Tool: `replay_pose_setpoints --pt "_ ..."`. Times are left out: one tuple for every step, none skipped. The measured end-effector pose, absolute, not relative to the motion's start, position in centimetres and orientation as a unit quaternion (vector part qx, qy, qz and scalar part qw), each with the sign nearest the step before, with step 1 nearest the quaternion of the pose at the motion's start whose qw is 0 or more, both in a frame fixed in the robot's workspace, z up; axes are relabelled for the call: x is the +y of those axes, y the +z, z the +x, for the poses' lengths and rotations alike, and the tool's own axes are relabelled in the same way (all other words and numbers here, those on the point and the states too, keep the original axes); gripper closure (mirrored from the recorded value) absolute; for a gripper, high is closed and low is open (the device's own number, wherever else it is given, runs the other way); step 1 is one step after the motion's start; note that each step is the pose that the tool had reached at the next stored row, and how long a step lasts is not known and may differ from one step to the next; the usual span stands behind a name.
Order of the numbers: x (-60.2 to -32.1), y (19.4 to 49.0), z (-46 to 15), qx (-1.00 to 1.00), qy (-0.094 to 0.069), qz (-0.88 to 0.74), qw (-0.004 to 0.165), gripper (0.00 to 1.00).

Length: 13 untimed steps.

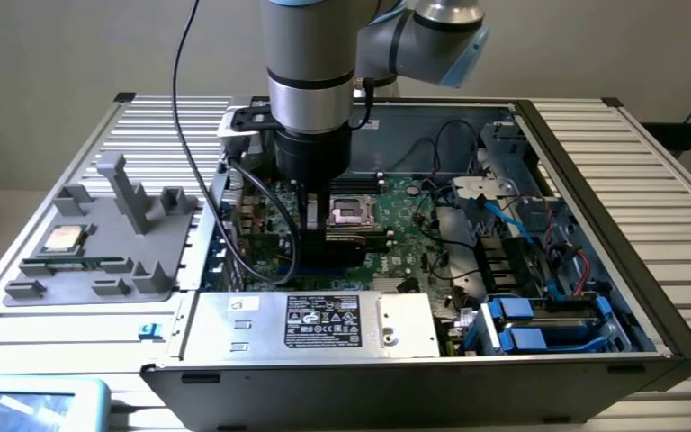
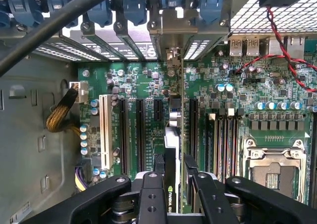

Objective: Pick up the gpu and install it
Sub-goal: 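Insert the gpu into the slot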

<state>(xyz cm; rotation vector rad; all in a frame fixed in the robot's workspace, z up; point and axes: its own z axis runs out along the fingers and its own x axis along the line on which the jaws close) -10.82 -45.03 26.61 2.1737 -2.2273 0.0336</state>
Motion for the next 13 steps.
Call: replay_pose_setpoints --pt "-45.04 26.62 -10.82 -0.716 0.011 0.698 0.015 0.75" --pt "-45.04 26.62 -10.82 -0.716 0.011 0.698 0.015 0.75" --pt "-45.04 26.62 -10.82 -0.716 0.011 0.698 0.015 0.75" --pt "-45.04 26.61 -10.82 -0.716 0.011 0.698 0.015 0.75" --pt "-45.05 26.61 -10.84 -0.716 0.011 0.698 0.015 0.75" --pt "-45.05 26.61 -10.86 -0.716 0.011 0.698 0.015 0.75" --pt "-45.05 26.61 -10.9 -0.716 0.011 0.698 0.015 0.75" --pt "-45.06 26.6 -10.94 -0.716 0.011 0.698 0.015 0.75" --pt "-45.07 26.59 -10.96 -0.716 0.011 0.698 0.015 0.75" --pt "-45.07 26.59 -10.97 -0.716 0.011 0.698 0.015 0.75" --pt "-45.07 26.59 -10.97 -0.716 0.011 0.698 0.015 0.75" --pt "-45.07 26.59 -10.97 -0.716 0.011 0.698 0.015 0.75" --pt "-45.07 26.59 -10.97 -0.716 0.011 0.698 0.015 0.75"
